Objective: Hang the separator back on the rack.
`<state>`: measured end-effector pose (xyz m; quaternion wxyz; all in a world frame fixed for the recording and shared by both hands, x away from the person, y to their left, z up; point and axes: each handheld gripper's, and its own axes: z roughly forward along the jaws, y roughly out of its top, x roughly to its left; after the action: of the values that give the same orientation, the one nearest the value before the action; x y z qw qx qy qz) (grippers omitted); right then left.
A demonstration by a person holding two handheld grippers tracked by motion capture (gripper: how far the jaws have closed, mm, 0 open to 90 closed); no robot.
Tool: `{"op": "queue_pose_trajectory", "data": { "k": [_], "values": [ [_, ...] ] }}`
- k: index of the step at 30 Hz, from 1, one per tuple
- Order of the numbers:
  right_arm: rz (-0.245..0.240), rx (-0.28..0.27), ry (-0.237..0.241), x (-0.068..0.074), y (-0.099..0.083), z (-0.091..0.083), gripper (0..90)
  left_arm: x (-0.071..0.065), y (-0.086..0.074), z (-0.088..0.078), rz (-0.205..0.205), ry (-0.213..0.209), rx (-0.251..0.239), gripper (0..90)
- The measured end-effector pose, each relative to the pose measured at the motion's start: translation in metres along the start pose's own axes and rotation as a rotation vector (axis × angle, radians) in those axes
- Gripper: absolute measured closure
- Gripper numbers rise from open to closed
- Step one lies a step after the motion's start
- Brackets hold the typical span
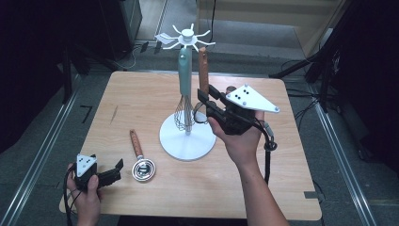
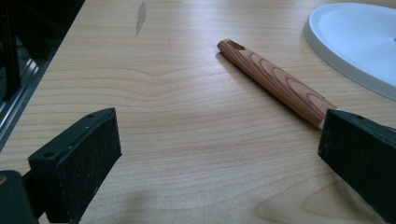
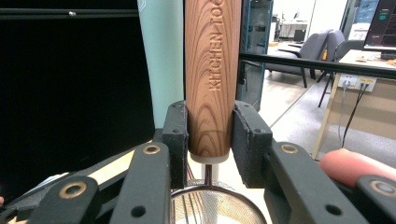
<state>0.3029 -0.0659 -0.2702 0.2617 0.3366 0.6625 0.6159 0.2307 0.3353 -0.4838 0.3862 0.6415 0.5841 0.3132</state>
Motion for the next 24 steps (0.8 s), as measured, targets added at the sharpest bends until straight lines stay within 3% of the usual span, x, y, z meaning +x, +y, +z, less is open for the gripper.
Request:
{"op": "queue_pose_trajectory", "data": {
  "k": [24],
  "values": [
    [-0.021, 0.005, -0.008, -0.001, -0.005, 0.012, 70.1, 0.000, 0.000, 0.000, -0.001, -0.001, 0.001, 0.0]
  ]
}}
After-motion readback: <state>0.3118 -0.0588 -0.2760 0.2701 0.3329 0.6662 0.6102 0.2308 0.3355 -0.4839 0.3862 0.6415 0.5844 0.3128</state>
